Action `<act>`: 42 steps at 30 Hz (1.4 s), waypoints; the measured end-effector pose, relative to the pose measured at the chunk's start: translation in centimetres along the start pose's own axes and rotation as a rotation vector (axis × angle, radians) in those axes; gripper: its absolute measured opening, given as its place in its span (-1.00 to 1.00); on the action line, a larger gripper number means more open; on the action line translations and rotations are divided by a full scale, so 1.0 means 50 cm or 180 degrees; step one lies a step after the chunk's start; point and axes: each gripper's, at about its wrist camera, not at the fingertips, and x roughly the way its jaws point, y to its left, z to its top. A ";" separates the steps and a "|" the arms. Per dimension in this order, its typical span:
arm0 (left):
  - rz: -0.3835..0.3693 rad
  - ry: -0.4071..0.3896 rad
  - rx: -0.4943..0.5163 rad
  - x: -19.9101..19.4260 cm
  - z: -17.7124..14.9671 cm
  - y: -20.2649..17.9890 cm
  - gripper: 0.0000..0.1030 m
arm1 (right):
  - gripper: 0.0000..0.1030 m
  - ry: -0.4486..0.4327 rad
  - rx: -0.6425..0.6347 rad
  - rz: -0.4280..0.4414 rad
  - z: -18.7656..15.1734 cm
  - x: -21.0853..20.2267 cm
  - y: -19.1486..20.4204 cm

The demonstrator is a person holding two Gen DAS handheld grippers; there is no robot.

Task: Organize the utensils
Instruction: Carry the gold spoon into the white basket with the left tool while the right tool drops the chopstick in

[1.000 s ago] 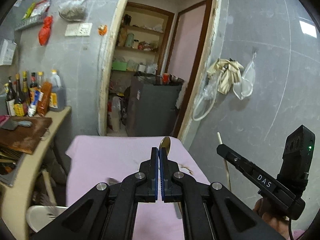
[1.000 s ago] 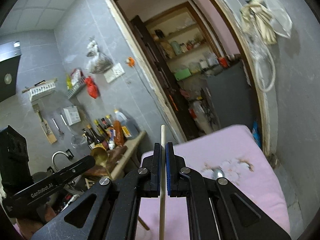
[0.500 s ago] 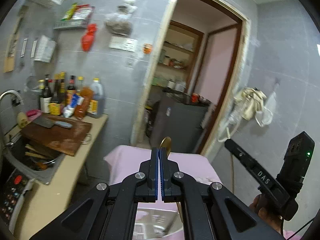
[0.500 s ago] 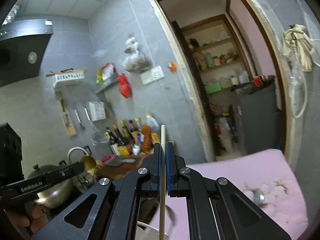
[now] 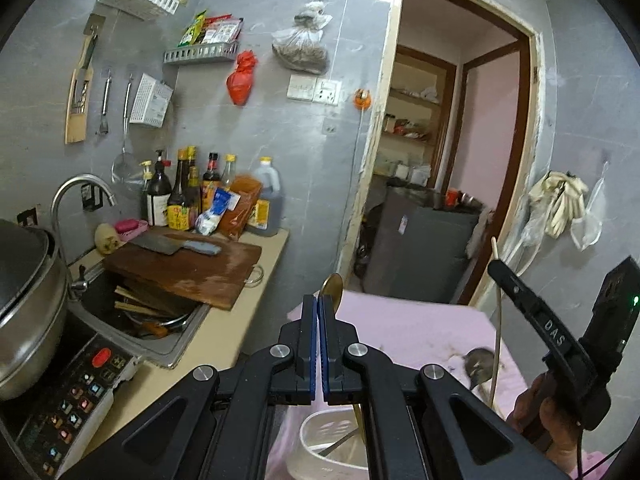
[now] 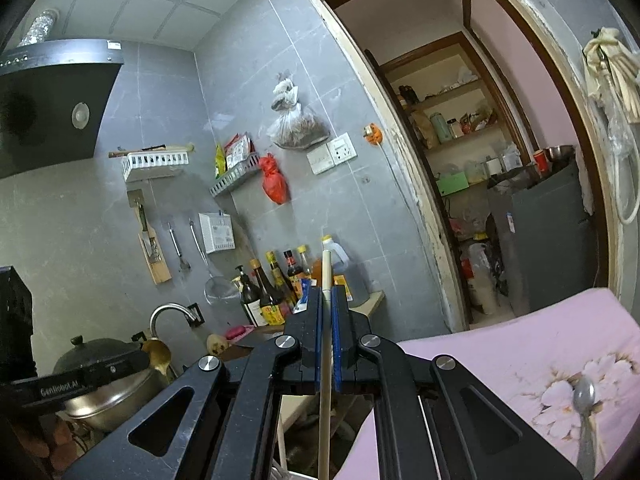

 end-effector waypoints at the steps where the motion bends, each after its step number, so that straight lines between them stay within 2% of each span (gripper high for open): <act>1: 0.0007 0.0014 -0.0013 0.004 -0.005 0.001 -0.96 | -0.91 0.0022 -0.0012 0.0001 -0.007 0.007 -0.001; 14: 0.0124 0.0094 -0.0050 0.036 -0.069 0.007 -0.96 | -0.92 0.0222 -0.0109 -0.0154 -0.058 0.041 -0.005; 21: 0.0117 0.0185 0.0128 0.041 -0.088 -0.007 -0.96 | -0.91 0.0341 -0.0107 -0.0246 -0.079 0.028 -0.016; 26: -0.0040 0.0339 0.0120 0.048 -0.096 -0.015 -0.95 | -0.91 0.0426 -0.0170 -0.0242 -0.079 0.011 -0.014; 34: -0.0412 0.0541 -0.0241 0.056 -0.106 -0.001 -0.92 | -0.89 0.0690 -0.0321 -0.0167 -0.078 -0.016 -0.001; 38: -0.0481 0.0536 -0.0360 0.053 -0.109 0.000 -0.90 | -0.55 0.0778 -0.0305 -0.0193 -0.071 -0.030 -0.006; 40: -0.0482 0.0531 -0.0385 0.050 -0.111 -0.005 -0.79 | -0.48 0.0753 -0.0309 -0.0192 -0.062 -0.043 -0.007; 42: -0.0493 0.0492 -0.0419 0.045 -0.108 -0.012 -0.45 | -0.42 0.0694 -0.0328 -0.0206 -0.045 -0.060 -0.009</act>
